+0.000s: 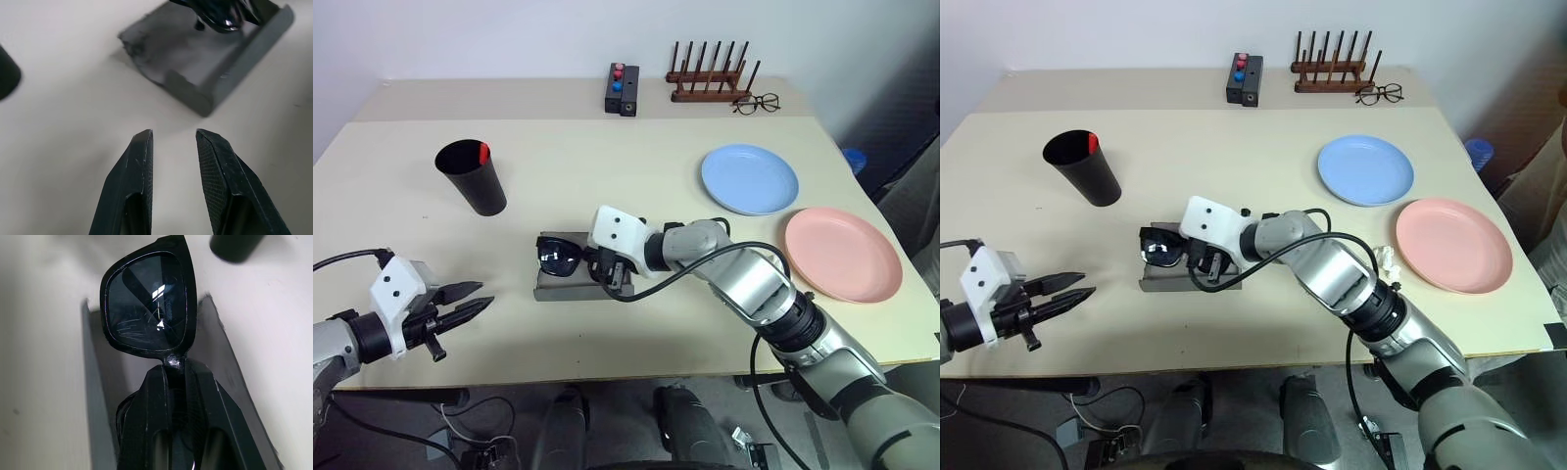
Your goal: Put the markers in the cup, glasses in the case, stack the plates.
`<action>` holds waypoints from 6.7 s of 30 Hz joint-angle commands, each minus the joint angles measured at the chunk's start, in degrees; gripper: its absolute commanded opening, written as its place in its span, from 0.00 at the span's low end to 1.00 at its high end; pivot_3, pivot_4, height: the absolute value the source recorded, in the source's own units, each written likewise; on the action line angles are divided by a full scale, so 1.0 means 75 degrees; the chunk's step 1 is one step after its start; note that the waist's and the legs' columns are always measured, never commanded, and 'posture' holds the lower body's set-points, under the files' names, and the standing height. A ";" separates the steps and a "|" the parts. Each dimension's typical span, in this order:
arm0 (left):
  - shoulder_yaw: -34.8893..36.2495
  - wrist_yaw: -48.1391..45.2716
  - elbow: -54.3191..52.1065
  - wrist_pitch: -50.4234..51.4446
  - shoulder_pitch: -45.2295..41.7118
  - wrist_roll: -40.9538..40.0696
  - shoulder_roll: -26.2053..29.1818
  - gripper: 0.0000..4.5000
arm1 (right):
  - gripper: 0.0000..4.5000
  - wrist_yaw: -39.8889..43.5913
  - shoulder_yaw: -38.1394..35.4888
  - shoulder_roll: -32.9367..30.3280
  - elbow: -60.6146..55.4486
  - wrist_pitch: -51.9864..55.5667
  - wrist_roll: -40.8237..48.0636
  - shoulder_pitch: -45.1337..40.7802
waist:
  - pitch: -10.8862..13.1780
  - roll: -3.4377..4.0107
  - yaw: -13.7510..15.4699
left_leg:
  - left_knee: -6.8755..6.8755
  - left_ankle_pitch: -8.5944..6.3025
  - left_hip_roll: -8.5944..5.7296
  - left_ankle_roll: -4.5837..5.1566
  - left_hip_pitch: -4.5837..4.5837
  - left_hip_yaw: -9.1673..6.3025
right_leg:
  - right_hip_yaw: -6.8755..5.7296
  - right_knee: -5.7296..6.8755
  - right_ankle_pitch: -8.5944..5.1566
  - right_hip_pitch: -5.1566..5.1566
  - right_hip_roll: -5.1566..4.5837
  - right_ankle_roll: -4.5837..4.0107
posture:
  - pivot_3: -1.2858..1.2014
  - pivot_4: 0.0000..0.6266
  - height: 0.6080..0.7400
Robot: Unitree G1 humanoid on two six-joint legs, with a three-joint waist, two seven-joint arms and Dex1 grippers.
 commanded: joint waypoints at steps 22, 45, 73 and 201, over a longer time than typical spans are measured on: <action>-0.0170 0.0405 0.0241 -0.0074 -0.0600 0.0079 -0.0014 0.31 | 0.53 0.0286 -0.1625 0.0122 0.0172 -0.0483 0.0143 -0.0173 | 0.0000 0.0001 -0.0001 | 0.0000 0.0000 0.0000 0.0000 -0.0002 0.0002 | 0.0001 -0.0001 0.0000 -0.0003 0.0000 -0.0001 | 0.52 0.24 0.99; -0.4008 0.0600 0.3392 0.1023 -0.6640 0.0558 -0.0604 0.01 | 0.00 0.1763 -0.2812 -0.1592 -0.1133 -0.2702 0.0662 0.1867 | 0.0002 0.0001 0.0024 | 0.0017 0.0002 -0.0009 0.0001 0.0010 -0.0011 | 0.0001 0.0005 -0.0006 0.0037 0.0008 0.0022 | 0.52 0.24 0.99; -0.5101 -0.2192 0.2186 0.0402 -0.5532 0.1181 0.0204 0.01 | 0.00 0.0506 -0.3608 -0.2556 0.0157 -0.2330 -0.0288 0.2408 | 0.0004 0.0007 0.0029 | 0.0024 0.0001 -0.0009 0.0005 0.0009 -0.0011 | 0.0002 0.0007 -0.0013 0.0039 0.0001 0.0021 | 0.52 0.24 0.99; 0.0060 0.2396 0.0398 -0.0579 -0.0749 -0.0045 -0.1457 0.00 | 0.52 0.1562 -0.5501 -0.2614 0.2730 -0.4425 0.0557 0.2361 | 0.0011 0.0051 0.0065 | 0.0119 -0.0023 -0.0015 0.0038 0.0013 -0.0009 | 0.0010 0.0000 -0.0004 0.0094 -0.0004 0.0010 | 0.52 0.24 0.99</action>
